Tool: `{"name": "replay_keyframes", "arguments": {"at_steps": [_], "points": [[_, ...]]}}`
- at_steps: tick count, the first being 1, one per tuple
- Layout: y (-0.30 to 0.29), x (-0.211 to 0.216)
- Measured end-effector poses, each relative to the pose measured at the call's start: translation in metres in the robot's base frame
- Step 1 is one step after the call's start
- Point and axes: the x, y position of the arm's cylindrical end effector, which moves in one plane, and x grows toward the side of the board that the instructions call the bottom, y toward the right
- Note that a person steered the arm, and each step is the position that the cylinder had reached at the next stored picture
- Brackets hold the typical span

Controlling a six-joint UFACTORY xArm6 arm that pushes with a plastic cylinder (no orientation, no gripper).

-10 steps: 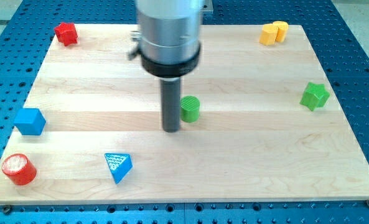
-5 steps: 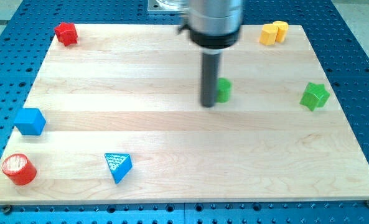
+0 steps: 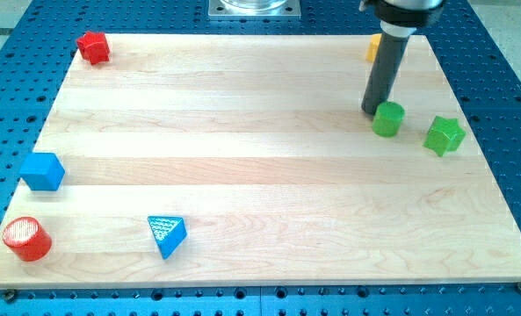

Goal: Place the green circle closer to the green star

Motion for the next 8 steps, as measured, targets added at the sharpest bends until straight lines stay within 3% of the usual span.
{"name": "replay_keyframes", "arguments": {"at_steps": [1,2,3,4,8], "points": [[0.006,0.02],[-0.079,0.028],[-0.053,0.062],[-0.019,0.067],[0.0,0.057]]}}
